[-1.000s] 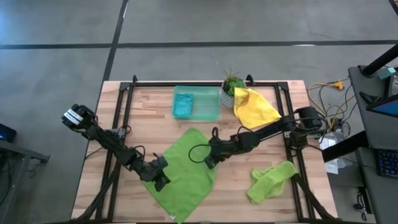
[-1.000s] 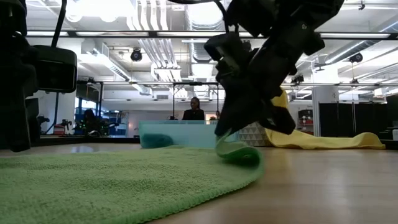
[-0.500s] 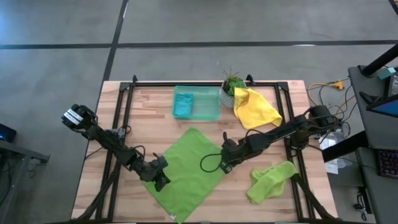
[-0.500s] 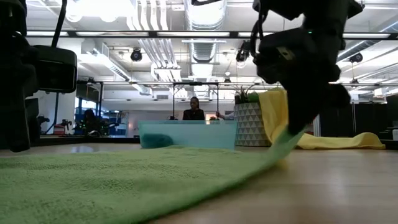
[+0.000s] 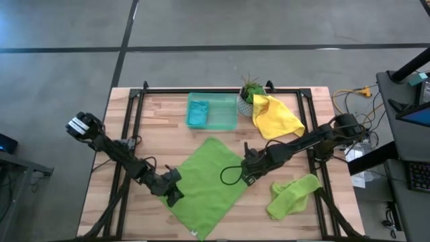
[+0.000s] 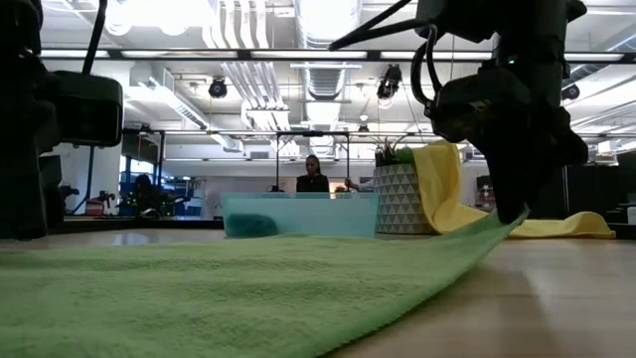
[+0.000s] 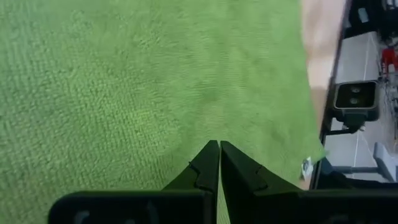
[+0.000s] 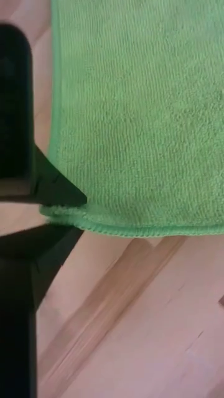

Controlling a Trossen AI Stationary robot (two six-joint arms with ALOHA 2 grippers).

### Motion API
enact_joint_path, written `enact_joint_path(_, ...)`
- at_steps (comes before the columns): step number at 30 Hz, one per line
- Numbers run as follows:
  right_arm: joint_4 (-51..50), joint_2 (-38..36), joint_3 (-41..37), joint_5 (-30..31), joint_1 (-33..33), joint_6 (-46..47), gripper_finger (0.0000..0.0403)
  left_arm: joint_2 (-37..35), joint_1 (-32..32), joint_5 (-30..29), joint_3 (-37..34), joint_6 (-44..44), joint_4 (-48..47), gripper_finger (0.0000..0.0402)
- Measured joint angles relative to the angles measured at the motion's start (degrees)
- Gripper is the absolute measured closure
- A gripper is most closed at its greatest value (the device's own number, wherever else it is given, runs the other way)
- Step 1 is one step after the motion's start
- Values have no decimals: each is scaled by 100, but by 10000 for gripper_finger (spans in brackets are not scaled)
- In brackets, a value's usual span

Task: Fold microfiber towels
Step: Fold the green microfiber towel

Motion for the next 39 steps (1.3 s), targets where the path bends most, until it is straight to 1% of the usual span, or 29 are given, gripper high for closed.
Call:
enact_joint_path(2,-9,-48,0,2,12,50,323,-119,76,-73,0,312,-1,402)
enact_joint_path(4,-1,-153,0,35,49,102,294,-233,286,-131,0,766,8,402)
enact_joint_path(6,-11,-312,17,164,123,184,269,-337,619,-130,8,1322,-9,402)
enact_joint_path(9,-9,-639,63,443,264,439,243,-387,1382,63,91,2146,-12,402)
enact_joint_path(12,25,-1009,76,853,452,778,234,-239,2388,511,250,2978,-81,402)
enact_joint_path(15,27,-1341,76,1315,679,1119,236,73,3392,959,582,3790,-66,402)
enact_joint_path(17,37,-1543,77,1584,838,1214,241,384,3916,1232,897,4202,-134,402)
enact_joint_path(19,37,-1697,79,1784,969,1236,249,759,4271,1526,1239,4483,-375,402)
enact_joint_path(21,37,-1798,77,1906,1067,1240,256,1177,4417,1713,1560,4732,-553,402)
enact_joint_path(24,19,-1908,78,2031,1169,1247,266,1774,4425,1786,1910,4924,-859,401)
enact_joint_path(26,16,-1934,79,2110,1198,1204,270,1945,4409,1611,2093,4877,-1146,401)
enact_joint_path(28,11,-1931,78,2114,1198,1098,271,1968,4371,1158,2106,4677,-1495,401)
enact_joint_path(32,15,-1879,76,2163,1198,723,269,1544,4314,212,1989,4308,-2427,401)
enact_joint_path(34,13,-1867,68,2290,1198,508,269,1268,4275,-161,1971,4048,-3115,401)
enact_joint_path(37,7,-1867,58,2619,1190,184,271,836,4182,-473,1939,3563,-4275,401)
enact_joint_path(39,-3,-1867,50,2797,1133,-32,271,594,4106,-513,1919,3212,-5043,401)
